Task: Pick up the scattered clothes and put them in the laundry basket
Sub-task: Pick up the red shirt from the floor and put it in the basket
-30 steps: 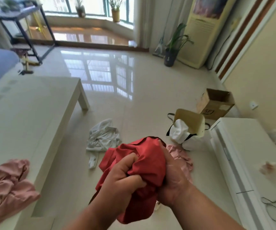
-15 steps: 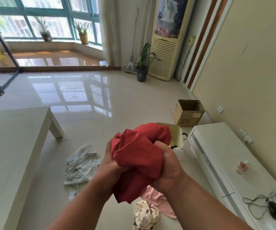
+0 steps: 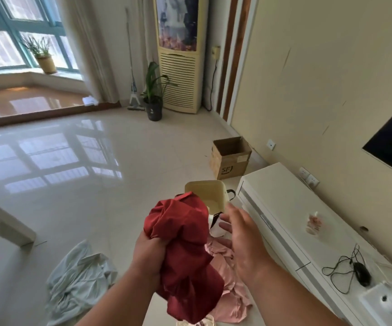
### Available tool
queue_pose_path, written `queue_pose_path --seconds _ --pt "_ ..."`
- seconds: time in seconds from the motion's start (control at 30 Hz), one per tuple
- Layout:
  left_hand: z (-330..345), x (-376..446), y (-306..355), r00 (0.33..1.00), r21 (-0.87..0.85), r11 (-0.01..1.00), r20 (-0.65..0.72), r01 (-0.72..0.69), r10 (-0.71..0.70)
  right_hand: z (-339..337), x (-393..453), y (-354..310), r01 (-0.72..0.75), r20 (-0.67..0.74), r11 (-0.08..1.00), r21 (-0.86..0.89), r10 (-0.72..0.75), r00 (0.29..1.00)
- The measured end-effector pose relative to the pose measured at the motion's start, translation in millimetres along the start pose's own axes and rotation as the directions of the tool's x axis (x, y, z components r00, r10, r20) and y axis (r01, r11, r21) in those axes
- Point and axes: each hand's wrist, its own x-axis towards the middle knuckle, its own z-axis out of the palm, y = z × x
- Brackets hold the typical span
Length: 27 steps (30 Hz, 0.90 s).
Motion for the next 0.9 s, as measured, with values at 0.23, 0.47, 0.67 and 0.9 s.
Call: queue_pose_path --seconds 0.23,0.47,0.67,0.9 --pt "73.1 99.6 -47.8 0.987 0.06 0.996 -0.152 0.06 -0.05 -70.4 97.2 4.7 -0.055 -0.039 0.998 -0.042 0.053 0.998" --pt "141.6 252.2 -102.7 0.983 0.066 0.997 -0.182 0.04 -0.028 -112.4 190.9 36.8 -0.049 -0.079 0.998 0.047 0.052 0.995" --pt "187.5 405.8 -148.7 0.997 0.083 0.996 -0.069 -0.015 0.02 -116.5 271.5 124.8 -0.107 -0.152 0.988 0.107 0.123 0.981" --pt "164.0 508.0 -263.8 0.966 0.432 0.873 0.012 0.227 -0.257 -98.7 387.5 205.3 -0.095 -0.172 0.988 0.118 0.115 0.978"
